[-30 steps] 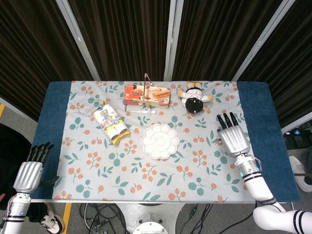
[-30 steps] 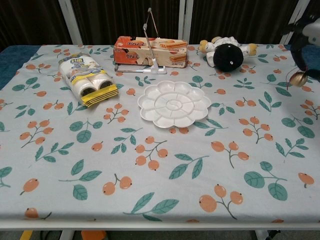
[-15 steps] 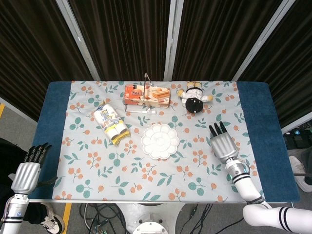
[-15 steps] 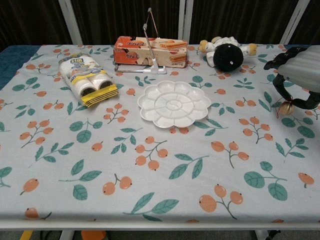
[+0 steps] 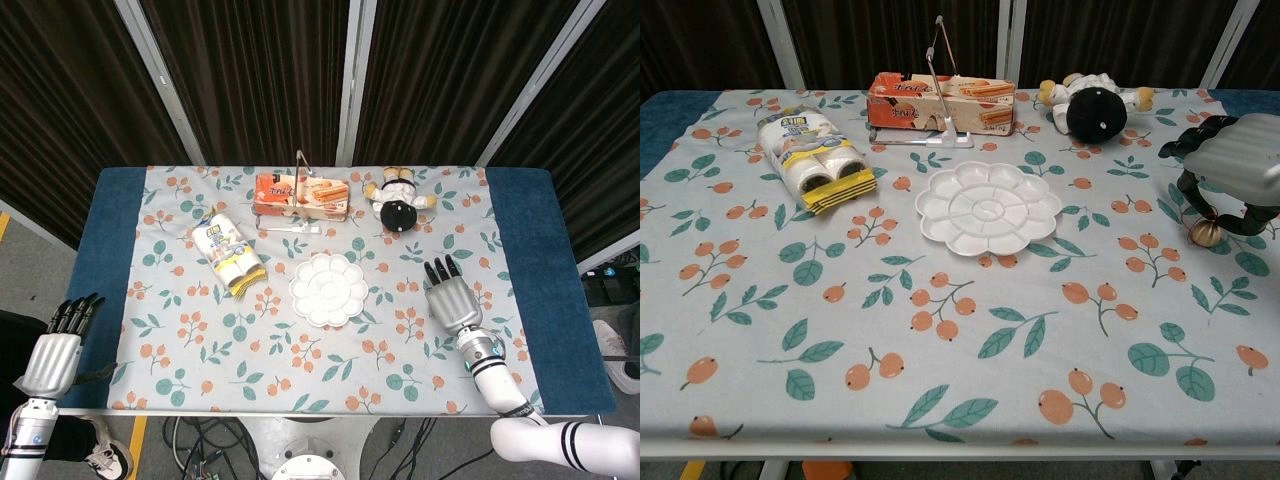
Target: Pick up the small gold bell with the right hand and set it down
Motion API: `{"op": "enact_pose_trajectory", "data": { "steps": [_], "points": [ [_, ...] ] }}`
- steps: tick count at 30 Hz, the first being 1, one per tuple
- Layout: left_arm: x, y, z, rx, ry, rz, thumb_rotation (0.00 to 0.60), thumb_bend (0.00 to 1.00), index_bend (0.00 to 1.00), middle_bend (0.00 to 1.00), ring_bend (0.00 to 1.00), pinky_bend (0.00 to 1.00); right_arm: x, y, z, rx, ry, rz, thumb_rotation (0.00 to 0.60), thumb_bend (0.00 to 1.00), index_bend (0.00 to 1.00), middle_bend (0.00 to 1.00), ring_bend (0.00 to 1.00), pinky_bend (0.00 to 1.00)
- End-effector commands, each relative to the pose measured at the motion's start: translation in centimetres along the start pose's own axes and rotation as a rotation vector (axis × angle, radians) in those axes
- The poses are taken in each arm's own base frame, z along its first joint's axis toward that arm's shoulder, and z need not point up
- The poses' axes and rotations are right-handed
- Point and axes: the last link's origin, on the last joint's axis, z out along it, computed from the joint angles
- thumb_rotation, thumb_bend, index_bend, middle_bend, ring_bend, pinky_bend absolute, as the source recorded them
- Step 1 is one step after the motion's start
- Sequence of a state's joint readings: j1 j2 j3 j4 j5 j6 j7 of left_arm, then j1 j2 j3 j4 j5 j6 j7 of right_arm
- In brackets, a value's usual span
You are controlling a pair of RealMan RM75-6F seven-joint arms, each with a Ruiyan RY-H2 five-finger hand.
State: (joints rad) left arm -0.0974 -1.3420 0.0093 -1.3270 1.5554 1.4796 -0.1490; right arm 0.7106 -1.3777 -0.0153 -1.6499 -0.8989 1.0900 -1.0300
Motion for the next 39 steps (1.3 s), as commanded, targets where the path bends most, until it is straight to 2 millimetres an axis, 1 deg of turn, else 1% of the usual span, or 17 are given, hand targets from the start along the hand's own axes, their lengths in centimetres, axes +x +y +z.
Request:
{"op": "enact_pose_trajectory", "data": {
  "steps": [1,4,9,10,15,18,21,24,25,28,31,32,34,35,37,39],
  "points": [
    [0.0,0.0,0.0,0.000,0.001,0.000,0.600,0.04,0.06,0.03,0.00,0.01,0.0,0.0,0.0,0.001,-0.001,-0.003,0.600,0.30,0.68,0.08,0.00,0.00],
    [0.0,0.0,0.0,0.000,0.001,-0.001,0.600,0.04,0.06,0.03,0.00,0.01,-0.1,-0.1,0.0,0.002,-0.003,-0.008,0.600,0.29,0.67,0.08,0.00,0.00],
    [0.1,0.0,0.0,0.001,0.002,0.000,0.600,0.04,0.06,0.03,0.00,0.01,0.0,-0.1,0.0,0.010,-0.001,-0.006,0.600,0.25,0.58,0.06,0.00,0.00],
    [0.1,0.0,0.0,0.002,0.002,-0.001,0.600,0.04,0.06,0.03,0.00,0.01,0.0,-0.1,0.0,0.012,0.000,-0.006,0.600,0.24,0.55,0.05,0.00,0.00],
    [0.1,0.0,0.0,0.001,0.000,0.000,0.600,0.04,0.06,0.03,0.00,0.01,0.1,0.2,-0.2,0.010,0.002,-0.003,0.600,0.19,0.34,0.00,0.00,0.00],
    [0.1,0.0,0.0,0.000,0.003,0.001,0.600,0.04,0.06,0.03,0.00,0.01,0.2,0.4,-0.2,0.005,0.006,0.000,0.600,0.18,0.22,0.00,0.00,0.00],
    [0.1,0.0,0.0,0.000,0.003,0.001,0.600,0.04,0.06,0.03,0.00,0.01,0.5,0.8,-0.4,-0.004,0.020,0.017,0.600,0.18,0.12,0.00,0.00,0.00],
    [0.1,0.0,0.0,0.000,0.003,0.002,0.600,0.04,0.06,0.03,0.00,0.01,1.1,1.7,-1.1,-0.027,0.057,0.046,0.600,0.17,0.02,0.00,0.00,0.00],
    [0.2,0.0,0.0,0.000,0.005,0.003,0.600,0.04,0.06,0.03,0.00,0.01,1.2,2.2,-1.5,-0.040,0.071,0.058,0.600,0.17,0.01,0.00,0.00,0.00],
    [0.4,0.1,0.0,-0.002,0.013,0.008,0.600,0.04,0.06,0.03,0.00,0.01,1.4,4.5,-3.7,-0.109,0.133,0.115,0.600,0.12,0.00,0.00,0.00,0.00],
    [0.6,0.2,0.0,-0.004,0.023,0.014,0.600,0.04,0.06,0.03,0.00,0.01,0.9,7.3,-6.8,-0.199,0.210,0.214,0.600,0.10,0.00,0.00,0.00,0.00],
    [0.8,0.3,0.0,-0.006,0.028,0.016,0.600,0.04,0.06,0.03,0.00,0.01,0.4,8.5,-8.3,-0.235,0.238,0.259,0.600,0.09,0.00,0.00,0.00,0.00],
    [1.0,0.5,0.1,-0.013,0.040,0.022,0.600,0.04,0.06,0.03,0.00,0.01,-0.8,10.0,-10.6,-0.278,0.272,0.330,0.600,0.08,0.00,0.00,0.00,0.00],
    [1.2,0.6,0.2,-0.016,0.049,0.030,0.600,0.04,0.06,0.03,0.00,0.01,-1.8,10.8,-12.0,-0.299,0.291,0.376,0.600,0.08,0.00,0.00,0.00,0.00],
    [1.5,0.6,0.4,-0.016,0.057,0.046,0.600,0.04,0.06,0.03,0.00,0.01,-3.8,11.7,-14.2,-0.328,0.328,0.442,0.600,0.07,0.00,0.00,0.00,0.00],
    [1.6,0.6,0.4,-0.018,0.057,0.057,0.600,0.04,0.06,0.03,0.00,0.01,-5.6,12.2,-15.6,-0.348,0.352,0.498,0.600,0.06,0.00,0.00,0.00,0.00]
  ]
}}
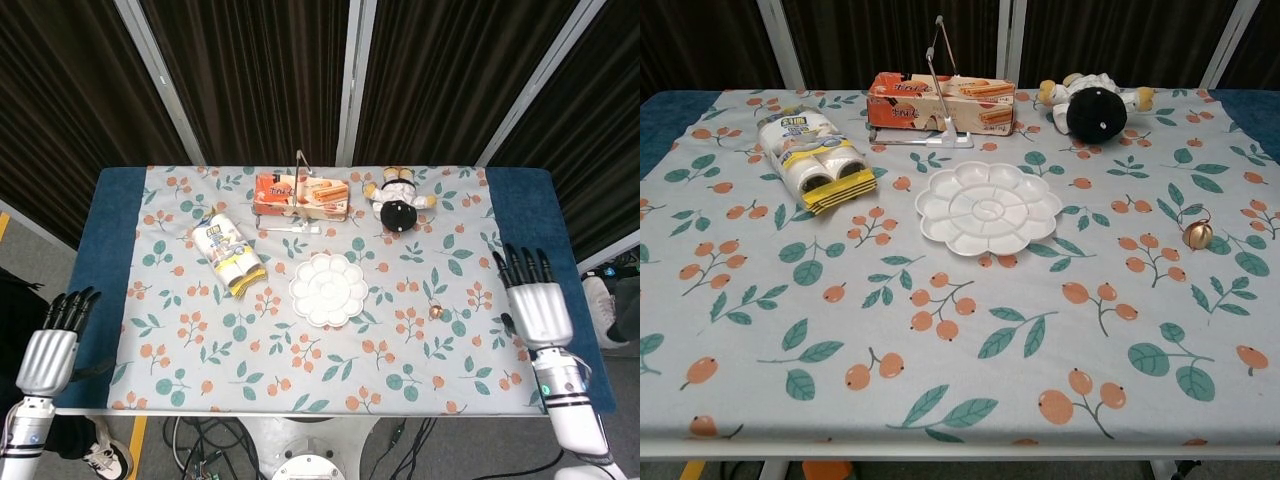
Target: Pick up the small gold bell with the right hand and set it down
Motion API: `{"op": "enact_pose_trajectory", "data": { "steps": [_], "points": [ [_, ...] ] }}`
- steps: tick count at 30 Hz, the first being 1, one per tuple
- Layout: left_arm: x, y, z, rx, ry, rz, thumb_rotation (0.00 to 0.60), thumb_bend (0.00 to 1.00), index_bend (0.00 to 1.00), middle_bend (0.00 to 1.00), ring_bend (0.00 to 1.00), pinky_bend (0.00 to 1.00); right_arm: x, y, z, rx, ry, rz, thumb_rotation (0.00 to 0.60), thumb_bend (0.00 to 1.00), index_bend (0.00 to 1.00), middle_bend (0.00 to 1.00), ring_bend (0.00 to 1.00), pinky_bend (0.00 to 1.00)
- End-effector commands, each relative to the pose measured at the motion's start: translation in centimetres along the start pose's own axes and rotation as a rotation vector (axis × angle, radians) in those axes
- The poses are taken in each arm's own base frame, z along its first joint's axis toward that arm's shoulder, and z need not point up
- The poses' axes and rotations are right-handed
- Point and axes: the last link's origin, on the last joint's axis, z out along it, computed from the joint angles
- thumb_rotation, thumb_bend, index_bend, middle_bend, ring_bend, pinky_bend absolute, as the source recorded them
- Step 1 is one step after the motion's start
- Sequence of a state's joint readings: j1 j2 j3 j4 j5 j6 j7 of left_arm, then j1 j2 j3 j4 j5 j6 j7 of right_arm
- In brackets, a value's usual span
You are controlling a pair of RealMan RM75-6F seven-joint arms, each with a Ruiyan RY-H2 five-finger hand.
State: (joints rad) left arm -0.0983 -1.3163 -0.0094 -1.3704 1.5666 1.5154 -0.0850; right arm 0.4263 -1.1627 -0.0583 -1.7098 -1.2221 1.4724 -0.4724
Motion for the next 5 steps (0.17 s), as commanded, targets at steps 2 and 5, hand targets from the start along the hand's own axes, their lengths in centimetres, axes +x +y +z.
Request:
{"op": "enact_pose_trajectory", "data": {
  "steps": [2,5],
  "points": [
    [0.4,0.2,0.2,-0.006,0.006,0.019,0.600,0.04,0.06,0.03,0.00,0.01,-2.5,7.0,-7.0,-0.126,0.072,0.167,0.600,0.06,0.00,0.00,0.00,0.00],
    [0.7,0.6,0.2,-0.009,0.013,0.029,0.600,0.04,0.06,0.03,0.00,0.01,-4.1,8.1,-8.0,-0.161,0.044,0.197,0.600,0.06,0.00,0.00,0.00,0.00]
  ]
}}
